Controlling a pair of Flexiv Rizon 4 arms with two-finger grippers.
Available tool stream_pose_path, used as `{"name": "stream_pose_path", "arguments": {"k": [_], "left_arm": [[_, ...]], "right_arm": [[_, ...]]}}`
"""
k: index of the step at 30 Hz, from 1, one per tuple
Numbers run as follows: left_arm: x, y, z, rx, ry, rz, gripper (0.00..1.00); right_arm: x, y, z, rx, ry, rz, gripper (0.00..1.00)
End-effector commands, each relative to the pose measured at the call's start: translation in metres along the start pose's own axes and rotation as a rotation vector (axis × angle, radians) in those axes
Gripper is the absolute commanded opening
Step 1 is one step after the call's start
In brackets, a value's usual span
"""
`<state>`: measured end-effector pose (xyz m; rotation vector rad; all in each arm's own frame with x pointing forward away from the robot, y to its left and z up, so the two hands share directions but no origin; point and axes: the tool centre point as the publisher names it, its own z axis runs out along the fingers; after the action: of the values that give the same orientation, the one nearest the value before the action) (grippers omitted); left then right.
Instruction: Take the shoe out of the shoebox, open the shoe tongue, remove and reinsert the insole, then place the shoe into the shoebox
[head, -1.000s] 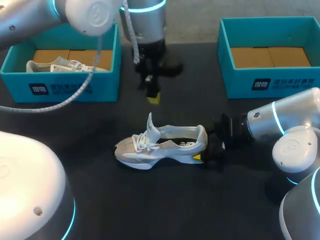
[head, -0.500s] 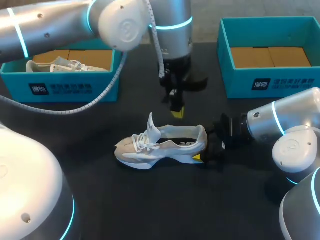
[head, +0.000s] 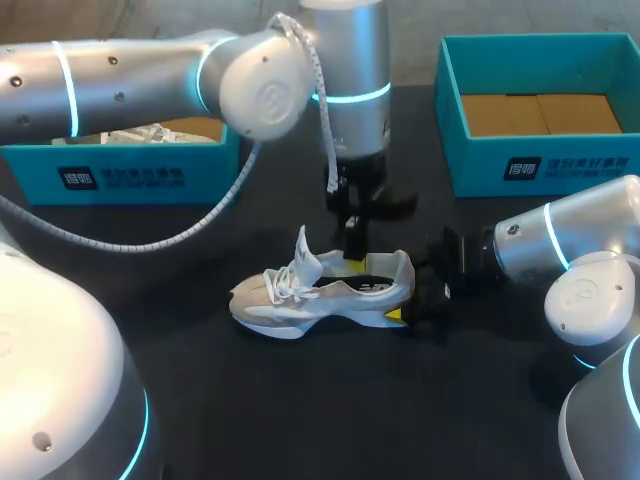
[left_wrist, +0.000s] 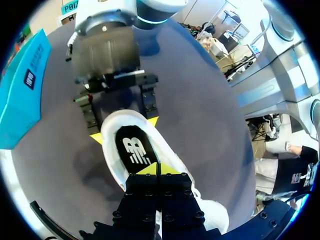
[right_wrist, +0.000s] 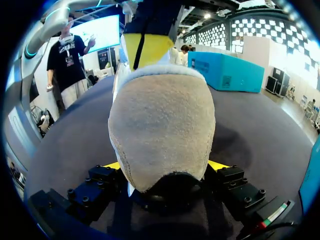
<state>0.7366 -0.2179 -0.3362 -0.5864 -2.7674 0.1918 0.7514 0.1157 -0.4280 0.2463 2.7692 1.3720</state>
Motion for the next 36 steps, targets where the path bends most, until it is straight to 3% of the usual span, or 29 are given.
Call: {"name": "stream_pose_path", "arguments": {"k": [1,24,34,36], "left_arm": [[-0.007,0.000,0.015,0.006,0.014,-0.001,0.00],[-0.001,-0.003,0.059,0.003,0.050,-0.008,0.00],[0.004,0.004,0.063,0.002,0.057,-0.009,0.00],[0.003,0.005,0.064,0.001,0.058,-0.011,0.30]], "right_arm": [[0.002,-0.001,0.005,0.003,-0.002,0.000,0.00],[0.002,-0.001,0.005,0.003,-0.002,0.000,0.00],[0.002,-0.001,0.005,0.003,-0.002,0.000,0.00],[0.002,-0.001,0.005,0.003,-0.002,0.000,0.00]]}}
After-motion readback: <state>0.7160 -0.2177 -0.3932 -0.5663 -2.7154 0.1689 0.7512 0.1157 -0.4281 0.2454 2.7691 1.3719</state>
